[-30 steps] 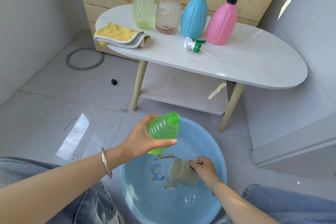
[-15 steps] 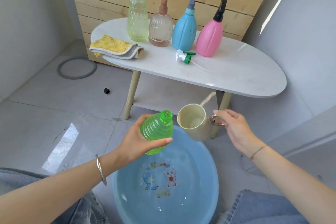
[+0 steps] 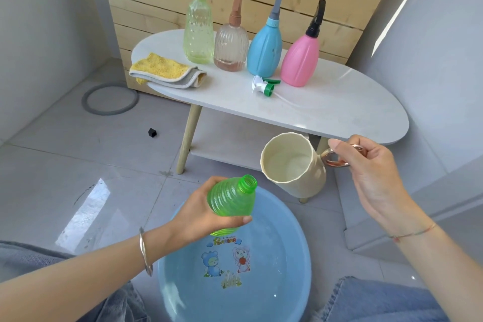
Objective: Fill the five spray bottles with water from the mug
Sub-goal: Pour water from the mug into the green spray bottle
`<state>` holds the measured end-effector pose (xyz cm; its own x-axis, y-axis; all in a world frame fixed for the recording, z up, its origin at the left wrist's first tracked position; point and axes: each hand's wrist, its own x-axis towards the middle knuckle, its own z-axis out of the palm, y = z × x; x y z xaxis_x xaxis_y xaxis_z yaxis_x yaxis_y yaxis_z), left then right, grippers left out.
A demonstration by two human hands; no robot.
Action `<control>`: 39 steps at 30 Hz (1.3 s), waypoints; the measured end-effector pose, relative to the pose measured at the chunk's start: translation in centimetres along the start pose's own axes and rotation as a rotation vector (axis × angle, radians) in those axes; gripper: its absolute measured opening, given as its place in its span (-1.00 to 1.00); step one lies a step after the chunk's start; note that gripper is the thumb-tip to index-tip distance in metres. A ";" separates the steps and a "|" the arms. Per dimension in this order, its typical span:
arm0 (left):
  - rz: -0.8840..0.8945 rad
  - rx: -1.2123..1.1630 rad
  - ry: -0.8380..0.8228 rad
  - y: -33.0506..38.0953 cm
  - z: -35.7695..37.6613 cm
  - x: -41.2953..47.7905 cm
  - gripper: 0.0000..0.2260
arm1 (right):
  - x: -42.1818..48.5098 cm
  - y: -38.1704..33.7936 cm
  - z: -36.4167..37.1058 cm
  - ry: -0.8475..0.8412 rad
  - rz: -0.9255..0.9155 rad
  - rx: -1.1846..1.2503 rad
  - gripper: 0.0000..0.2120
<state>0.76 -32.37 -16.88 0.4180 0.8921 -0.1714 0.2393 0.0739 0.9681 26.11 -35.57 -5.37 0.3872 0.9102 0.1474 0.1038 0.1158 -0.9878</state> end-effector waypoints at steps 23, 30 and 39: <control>-0.062 0.098 -0.001 -1.3 0.3 0.4 -0.17 | -1.4 -0.9 1.9 -0.097 -0.191 -0.322 -0.59; -0.053 0.092 -0.022 -1.6 0.3 0.5 -0.20 | -1.9 -1.5 2.3 -0.094 -0.193 -0.359 -0.64; -0.040 0.090 -0.027 -1.7 0.3 0.4 -0.24 | -1.7 -1.5 2.3 -0.100 -0.241 -0.399 -0.61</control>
<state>0.80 -32.26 -18.67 0.4295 0.8769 -0.2158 0.3334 0.0682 0.9403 23.17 -36.39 -4.26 0.2205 0.9125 0.3447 0.5310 0.1841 -0.8271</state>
